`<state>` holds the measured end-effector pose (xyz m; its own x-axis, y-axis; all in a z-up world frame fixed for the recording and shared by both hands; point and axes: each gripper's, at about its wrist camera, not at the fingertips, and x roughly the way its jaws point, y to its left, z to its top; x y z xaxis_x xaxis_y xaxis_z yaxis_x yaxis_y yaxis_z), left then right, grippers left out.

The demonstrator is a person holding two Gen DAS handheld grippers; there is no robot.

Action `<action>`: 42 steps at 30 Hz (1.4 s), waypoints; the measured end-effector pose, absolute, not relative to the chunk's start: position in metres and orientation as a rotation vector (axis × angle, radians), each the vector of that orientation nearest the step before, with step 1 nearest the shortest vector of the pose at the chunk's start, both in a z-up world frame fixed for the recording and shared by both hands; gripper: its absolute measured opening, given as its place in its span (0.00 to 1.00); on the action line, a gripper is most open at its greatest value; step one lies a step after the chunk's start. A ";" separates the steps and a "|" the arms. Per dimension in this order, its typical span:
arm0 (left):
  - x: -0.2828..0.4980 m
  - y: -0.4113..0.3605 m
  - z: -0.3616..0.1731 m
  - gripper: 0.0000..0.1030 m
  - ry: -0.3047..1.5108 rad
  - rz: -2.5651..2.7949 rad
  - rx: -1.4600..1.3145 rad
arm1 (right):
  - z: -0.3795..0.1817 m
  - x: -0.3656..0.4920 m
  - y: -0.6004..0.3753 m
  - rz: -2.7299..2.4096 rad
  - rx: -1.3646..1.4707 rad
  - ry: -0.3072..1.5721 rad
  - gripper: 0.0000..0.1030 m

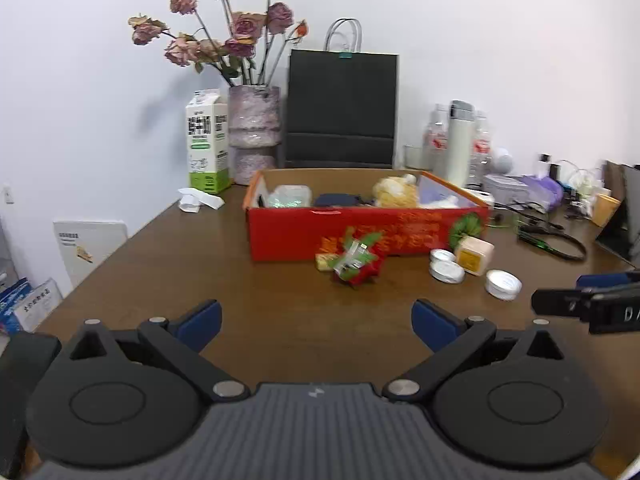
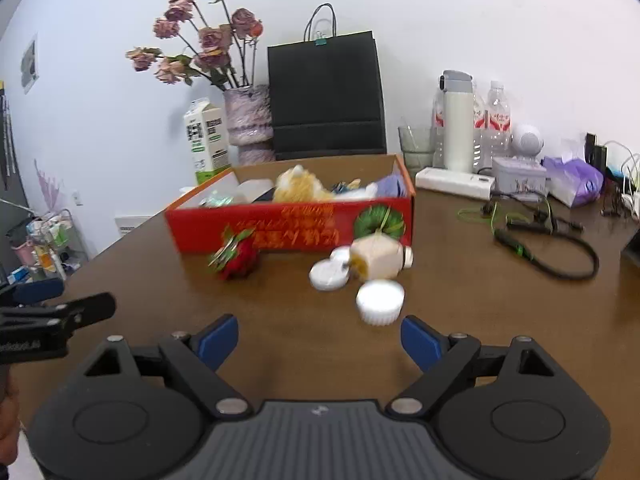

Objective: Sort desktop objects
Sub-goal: 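Open both tools in the box and withdraw them over the table, then grasp red strawberry ornament with left tool while right tool grasps white bottle cap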

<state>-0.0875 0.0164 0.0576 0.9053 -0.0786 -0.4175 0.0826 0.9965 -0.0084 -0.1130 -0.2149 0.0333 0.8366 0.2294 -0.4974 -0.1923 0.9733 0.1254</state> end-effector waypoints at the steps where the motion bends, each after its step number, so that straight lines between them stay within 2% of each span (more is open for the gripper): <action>1: -0.092 0.016 0.057 1.00 0.429 -0.091 0.005 | 0.030 -0.121 -0.214 0.221 0.068 0.535 0.85; 6: -0.089 0.007 0.050 1.00 0.484 -0.136 -0.008 | 0.017 -0.140 -0.207 0.153 0.017 0.515 0.85; 14: -0.054 -0.001 0.045 0.97 0.519 -0.182 -0.002 | 0.014 -0.105 -0.219 0.123 0.026 0.547 0.82; 18: -0.004 -0.009 0.043 0.80 0.529 -0.195 0.041 | 0.009 -0.067 -0.228 0.085 0.020 0.591 0.73; 22: 0.050 -0.016 0.038 0.69 0.552 -0.209 0.058 | 0.004 -0.029 -0.231 0.074 0.007 0.642 0.65; 24: 0.070 -0.019 0.035 0.67 0.573 -0.223 0.055 | 0.000 -0.012 -0.232 0.071 0.001 0.659 0.64; 27: 0.090 -0.024 0.029 0.39 0.617 -0.224 0.045 | -0.006 0.007 -0.230 0.077 0.002 0.685 0.54; 29: 0.089 -0.022 0.029 0.35 0.602 -0.237 0.028 | -0.009 0.015 -0.228 0.088 0.006 0.691 0.39; 33: 0.076 -0.021 0.030 0.26 0.587 -0.286 0.015 | -0.008 0.015 -0.222 0.115 0.006 0.678 0.38; 42: 0.001 -0.016 0.056 0.25 0.519 -0.337 -0.029 | 0.010 -0.040 -0.208 0.195 0.003 0.610 0.38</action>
